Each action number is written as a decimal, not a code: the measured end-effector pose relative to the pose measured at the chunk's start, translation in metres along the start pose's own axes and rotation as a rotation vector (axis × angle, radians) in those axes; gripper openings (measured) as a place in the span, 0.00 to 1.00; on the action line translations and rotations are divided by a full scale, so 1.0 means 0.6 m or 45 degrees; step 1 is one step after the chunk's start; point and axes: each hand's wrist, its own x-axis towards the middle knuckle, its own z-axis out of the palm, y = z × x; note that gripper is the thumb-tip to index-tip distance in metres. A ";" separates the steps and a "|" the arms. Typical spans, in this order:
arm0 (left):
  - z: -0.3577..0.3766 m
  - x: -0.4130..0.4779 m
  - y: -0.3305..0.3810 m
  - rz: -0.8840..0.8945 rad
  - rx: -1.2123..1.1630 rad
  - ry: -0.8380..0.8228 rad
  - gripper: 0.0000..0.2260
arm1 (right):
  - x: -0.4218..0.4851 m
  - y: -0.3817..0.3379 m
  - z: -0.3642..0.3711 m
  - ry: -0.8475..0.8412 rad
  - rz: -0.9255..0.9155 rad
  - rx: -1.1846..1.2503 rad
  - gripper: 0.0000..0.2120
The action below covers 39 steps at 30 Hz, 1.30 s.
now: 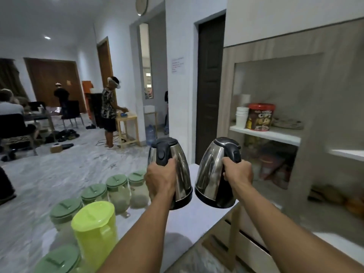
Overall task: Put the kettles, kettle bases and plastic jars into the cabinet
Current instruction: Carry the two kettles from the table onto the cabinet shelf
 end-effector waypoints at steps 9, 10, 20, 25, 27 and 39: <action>0.126 -0.178 0.158 0.308 -0.208 -0.418 0.10 | 0.022 -0.063 -0.286 0.538 -0.094 -0.009 0.18; 0.147 -0.204 0.173 0.322 -0.228 -0.475 0.09 | 0.031 -0.065 -0.322 0.585 -0.098 -0.021 0.18; 0.439 -0.503 0.318 0.464 -0.390 -0.869 0.10 | 0.131 -0.080 -0.717 0.994 -0.192 -0.025 0.11; 0.597 -0.609 0.389 0.431 -0.489 -1.028 0.08 | 0.219 -0.094 -0.877 1.092 -0.273 -0.055 0.06; 0.657 -0.636 0.411 0.478 -0.509 -1.105 0.10 | 0.258 -0.105 -0.927 1.111 -0.297 -0.071 0.07; 0.950 -0.681 0.490 0.528 -0.482 -1.081 0.11 | 0.543 -0.092 -1.031 1.143 -0.367 -0.090 0.07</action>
